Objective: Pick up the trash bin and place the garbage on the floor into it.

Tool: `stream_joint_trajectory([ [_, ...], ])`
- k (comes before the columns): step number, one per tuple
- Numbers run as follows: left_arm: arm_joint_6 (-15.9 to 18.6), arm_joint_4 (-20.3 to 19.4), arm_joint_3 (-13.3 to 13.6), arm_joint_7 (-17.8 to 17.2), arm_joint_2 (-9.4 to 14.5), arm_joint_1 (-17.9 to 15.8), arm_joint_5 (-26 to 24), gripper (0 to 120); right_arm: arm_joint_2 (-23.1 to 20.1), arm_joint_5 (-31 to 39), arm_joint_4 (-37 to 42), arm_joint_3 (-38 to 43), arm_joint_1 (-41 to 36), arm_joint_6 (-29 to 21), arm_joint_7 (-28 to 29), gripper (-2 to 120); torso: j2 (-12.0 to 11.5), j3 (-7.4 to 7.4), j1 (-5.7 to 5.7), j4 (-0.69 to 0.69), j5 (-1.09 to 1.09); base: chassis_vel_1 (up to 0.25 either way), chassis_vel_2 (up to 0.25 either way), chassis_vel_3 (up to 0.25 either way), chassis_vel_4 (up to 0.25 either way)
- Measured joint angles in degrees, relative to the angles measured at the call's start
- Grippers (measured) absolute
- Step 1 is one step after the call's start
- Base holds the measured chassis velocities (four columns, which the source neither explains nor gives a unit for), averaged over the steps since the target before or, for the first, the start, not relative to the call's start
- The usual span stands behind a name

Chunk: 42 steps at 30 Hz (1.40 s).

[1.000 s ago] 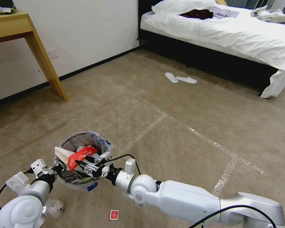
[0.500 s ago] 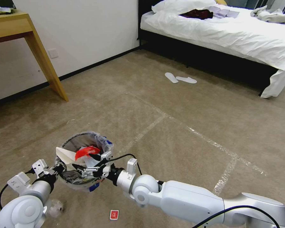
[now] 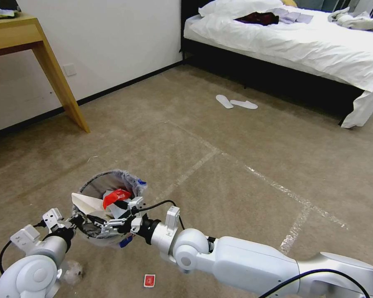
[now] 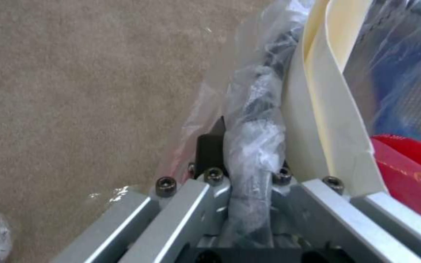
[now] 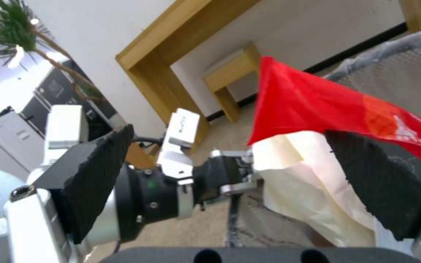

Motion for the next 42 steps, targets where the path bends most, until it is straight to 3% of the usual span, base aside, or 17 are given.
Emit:
stream_joint_trajectory([
  [42,0.2,1.2,-0.3,-0.3,0.9,-0.9,-0.3,1,-8.9,0.7,14.9,6.3,-2.0,1.0,-1.3,85,0.0,0.00,0.00,0.00,0.00,0.000,0.000,0.000,0.000],
])
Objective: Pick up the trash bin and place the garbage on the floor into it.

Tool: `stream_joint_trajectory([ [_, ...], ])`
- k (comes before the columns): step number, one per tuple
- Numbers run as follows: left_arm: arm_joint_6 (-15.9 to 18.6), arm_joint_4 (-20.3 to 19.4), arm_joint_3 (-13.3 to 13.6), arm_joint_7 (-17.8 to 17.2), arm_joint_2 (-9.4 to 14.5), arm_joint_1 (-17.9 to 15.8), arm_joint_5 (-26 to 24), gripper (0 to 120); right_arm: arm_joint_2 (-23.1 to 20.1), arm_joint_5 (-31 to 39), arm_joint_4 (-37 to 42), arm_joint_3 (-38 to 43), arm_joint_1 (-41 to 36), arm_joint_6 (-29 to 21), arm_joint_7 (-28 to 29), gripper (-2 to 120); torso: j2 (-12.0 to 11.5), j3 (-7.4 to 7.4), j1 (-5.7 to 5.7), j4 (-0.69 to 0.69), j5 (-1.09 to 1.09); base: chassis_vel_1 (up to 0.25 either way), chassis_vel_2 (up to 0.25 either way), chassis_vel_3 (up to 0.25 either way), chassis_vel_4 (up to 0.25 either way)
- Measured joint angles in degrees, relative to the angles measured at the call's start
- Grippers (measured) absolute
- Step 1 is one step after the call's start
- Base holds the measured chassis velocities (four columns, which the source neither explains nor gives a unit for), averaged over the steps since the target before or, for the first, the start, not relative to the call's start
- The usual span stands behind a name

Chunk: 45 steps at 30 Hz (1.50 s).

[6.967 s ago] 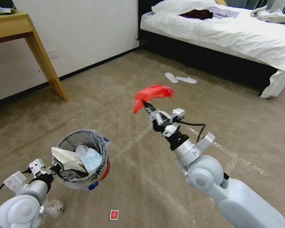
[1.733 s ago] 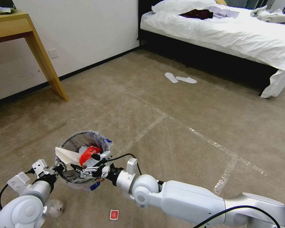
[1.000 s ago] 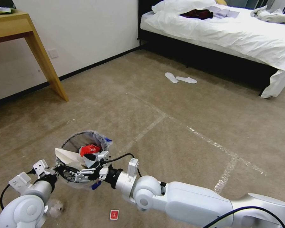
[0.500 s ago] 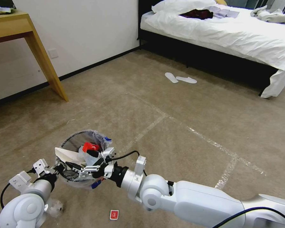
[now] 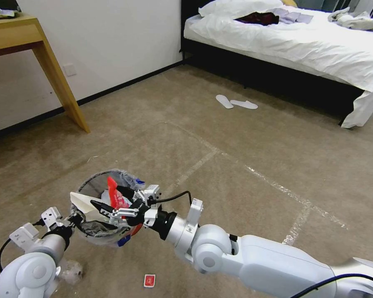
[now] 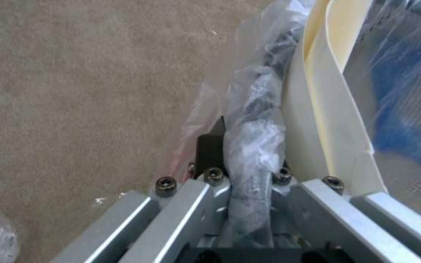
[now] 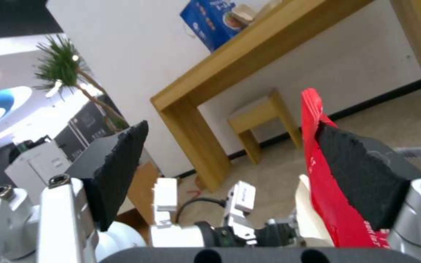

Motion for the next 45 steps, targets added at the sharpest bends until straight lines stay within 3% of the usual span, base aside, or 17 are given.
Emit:
stream_joint_trajectory([
  [26,0.0,-0.6,-0.3,0.0,-0.6,0.2,0.0,1,1.4,1.0,0.3,-2.9,0.7,0.4,-0.1,82,0.0,0.00,0.00,0.00,0.00,0.000,0.000,0.000,0.000],
  [45,-0.1,-1.5,0.0,0.1,-1.3,0.3,0.2,1,2.0,-0.7,-7.2,-6.0,1.1,0.0,1.9,82,0.0,0.00,0.00,0.00,0.00,0.000,0.000,0.000,0.000],
])
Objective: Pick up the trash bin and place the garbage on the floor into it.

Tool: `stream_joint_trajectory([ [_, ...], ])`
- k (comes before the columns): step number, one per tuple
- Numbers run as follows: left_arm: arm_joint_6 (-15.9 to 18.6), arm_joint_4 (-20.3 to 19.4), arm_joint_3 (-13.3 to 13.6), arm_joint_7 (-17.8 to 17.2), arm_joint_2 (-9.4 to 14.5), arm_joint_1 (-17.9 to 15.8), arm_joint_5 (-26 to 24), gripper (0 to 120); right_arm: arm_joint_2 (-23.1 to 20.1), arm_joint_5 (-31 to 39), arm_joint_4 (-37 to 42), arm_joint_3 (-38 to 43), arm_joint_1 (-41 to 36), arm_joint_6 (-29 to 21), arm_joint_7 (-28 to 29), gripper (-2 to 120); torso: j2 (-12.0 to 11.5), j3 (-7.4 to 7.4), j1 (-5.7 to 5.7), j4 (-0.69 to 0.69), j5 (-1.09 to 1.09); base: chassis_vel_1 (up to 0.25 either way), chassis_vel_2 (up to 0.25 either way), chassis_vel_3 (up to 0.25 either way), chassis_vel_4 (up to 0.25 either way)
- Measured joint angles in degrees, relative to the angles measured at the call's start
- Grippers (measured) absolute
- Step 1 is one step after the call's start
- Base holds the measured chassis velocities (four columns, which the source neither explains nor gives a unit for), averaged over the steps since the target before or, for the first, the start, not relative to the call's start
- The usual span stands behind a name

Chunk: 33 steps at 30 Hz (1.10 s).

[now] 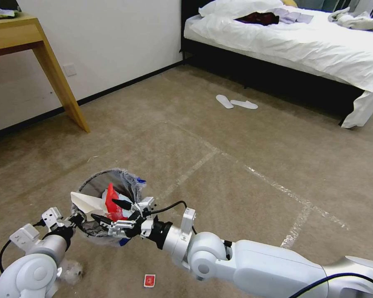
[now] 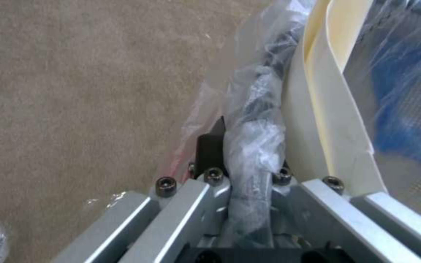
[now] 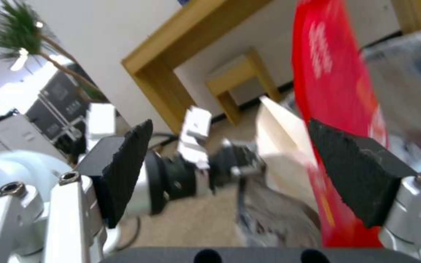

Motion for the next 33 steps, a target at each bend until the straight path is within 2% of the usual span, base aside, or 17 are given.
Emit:
stream_joint_trajectory([
  [8,0.0,-0.1,0.2,0.0,-0.1,-0.2,0.0,1,-0.7,0.8,-0.7,-1.1,0.0,-2.4,2.4,82,0.0,0.00,0.00,0.00,0.00,0.000,0.000,0.000,0.000],
  [15,-0.1,-0.1,0.1,0.1,-0.3,-0.1,0.0,1,0.6,3.0,-0.1,-1.4,1.5,-5.9,5.1,82,0.0,0.00,0.00,0.00,0.00,0.000,0.000,0.000,0.000],
  [23,-0.1,0.8,-0.1,0.1,0.2,-0.5,-0.1,1,-1.4,2.0,3.8,1.7,0.9,-4.7,4.3,82,0.0,0.00,0.00,0.00,0.00,0.000,0.000,0.000,0.000],
  [26,-0.1,1.1,-0.1,0.1,0.4,-0.6,-0.1,1,-3.3,0.9,8.1,8.0,-0.5,-3.5,1.8,82,0.0,0.00,0.00,0.00,0.00,0.000,0.000,0.000,0.000],
  [30,-0.1,1.1,-0.1,0.1,0.6,-0.6,-0.1,1,-4.1,0.0,10.0,11.2,-1.5,-2.7,0.7,83,0.0,0.00,0.00,-0.01,0.00,0.000,0.000,0.000,0.000],
  [33,-0.1,1.0,-0.4,0.0,0.7,-0.6,-0.2,1,-5.4,-2.3,12.2,20.3,-4.5,-1.0,-1.2,83,0.0,0.00,0.00,0.01,0.00,0.000,0.000,0.000,0.000],
])
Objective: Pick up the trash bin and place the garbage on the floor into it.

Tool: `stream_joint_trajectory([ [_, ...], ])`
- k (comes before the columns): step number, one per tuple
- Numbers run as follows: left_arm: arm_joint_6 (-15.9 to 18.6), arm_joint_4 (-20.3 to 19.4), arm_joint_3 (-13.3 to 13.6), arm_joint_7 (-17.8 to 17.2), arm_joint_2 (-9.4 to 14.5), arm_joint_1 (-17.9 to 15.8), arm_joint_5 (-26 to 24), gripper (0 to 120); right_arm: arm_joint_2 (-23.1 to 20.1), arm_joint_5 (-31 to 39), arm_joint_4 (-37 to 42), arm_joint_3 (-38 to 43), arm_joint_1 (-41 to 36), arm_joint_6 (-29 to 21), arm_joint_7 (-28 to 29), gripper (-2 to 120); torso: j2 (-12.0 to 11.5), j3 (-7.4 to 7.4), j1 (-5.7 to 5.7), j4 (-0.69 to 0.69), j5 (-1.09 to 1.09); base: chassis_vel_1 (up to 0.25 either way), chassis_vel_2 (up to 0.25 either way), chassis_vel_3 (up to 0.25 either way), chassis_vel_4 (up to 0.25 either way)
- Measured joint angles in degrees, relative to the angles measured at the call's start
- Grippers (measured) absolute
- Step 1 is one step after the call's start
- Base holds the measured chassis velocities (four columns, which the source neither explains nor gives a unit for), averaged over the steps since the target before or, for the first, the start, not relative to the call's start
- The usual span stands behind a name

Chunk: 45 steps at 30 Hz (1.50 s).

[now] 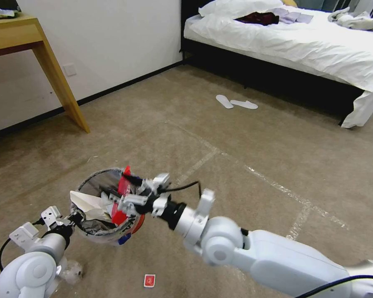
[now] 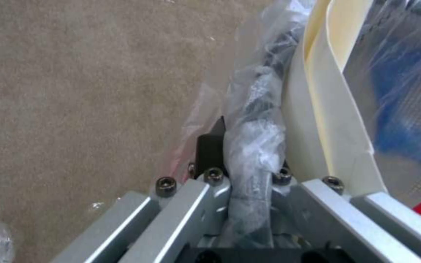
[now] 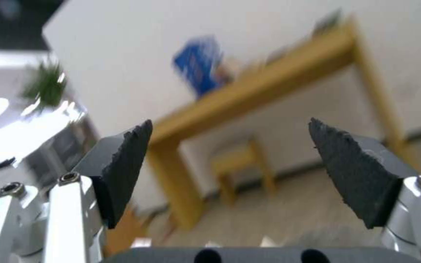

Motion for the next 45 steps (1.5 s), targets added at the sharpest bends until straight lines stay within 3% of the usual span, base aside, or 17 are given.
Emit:
stream_joint_trajectory([
  [1,0.0,0.0,0.0,0.0,0.0,0.0,0.0,1,0.0,0.0,0.0,0.0,0.0,0.0,0.0,83,0.0,0.00,0.00,0.00,0.00,0.000,0.000,0.000,0.000],
  [6,0.0,-1.1,-0.6,0.0,0.0,0.4,0.0,1,-0.3,-6.9,-2.3,19.2,-5.9,3.4,2.0,91,0.0,0.00,0.00,0.00,0.01,0.000,0.000,0.000,0.000],
  [7,0.0,-1.1,-0.6,0.0,0.0,0.4,0.0,1,-0.3,-6.9,-2.3,19.2,-5.9,3.4,2.0,91,0.0,0.00,0.00,0.00,0.01,0.000,0.000,0.000,0.000],
  [9,0.0,-1.7,-0.9,0.1,-0.1,0.7,0.2,1,-0.1,-10.6,-3.1,30.4,-11.3,4.2,3.4,98,0.0,0.00,0.00,0.00,0.02,0.000,0.000,0.000,0.000],
  [13,0.0,-2.2,-1.1,0.3,-0.1,0.9,0.4,1,0.0,-14.5,-3.5,37.8,-16.0,4.7,3.9,100,0.0,0.00,0.00,-0.02,0.01,0.000,0.000,0.000,0.000],
  [15,-0.1,-2.7,-1.2,0.4,-0.3,1.0,0.7,1,0.6,-22.8,-5.2,46.9,-23.0,6.7,4.0,100,0.0,0.00,0.00,-0.02,0.02,0.000,0.000,0.000,0.000],
  [17,-0.1,-2.7,-1.2,0.4,-0.4,1.0,0.8,1,0.8,-24.3,-5.5,48.5,-24.4,6.9,4.0,100,0.0,0.00,0.00,-0.02,0.01,0.000,0.000,0.000,0.000],
  [19,-0.4,-2.9,-1.4,0.8,-0.5,1.1,1.9,1,2.3,-29.0,-6.7,53.9,-31.3,7.8,5.8,100,0.0,-0.01,0.00,-0.01,0.02,0.000,0.000,0.000,0.000],
  [29,-1.4,-4.6,-2.1,2.4,-1.4,2.5,5.2,1,9.6,-41.9,-7.5,59.0,-43.6,8.9,9.9,100,0.0,-0.01,0.00,0.01,0.01,0.000,0.000,0.000,0.000],
  [45,-2.8,-6.2,-2.3,3.5,-0.9,3.8,6.5,1,13.4,-47.3,-3.0,61.6,-49.2,7.5,13.1,100,0.0,-0.01,-0.01,-0.01,-0.01,0.000,0.000,0.000,0.000],
])
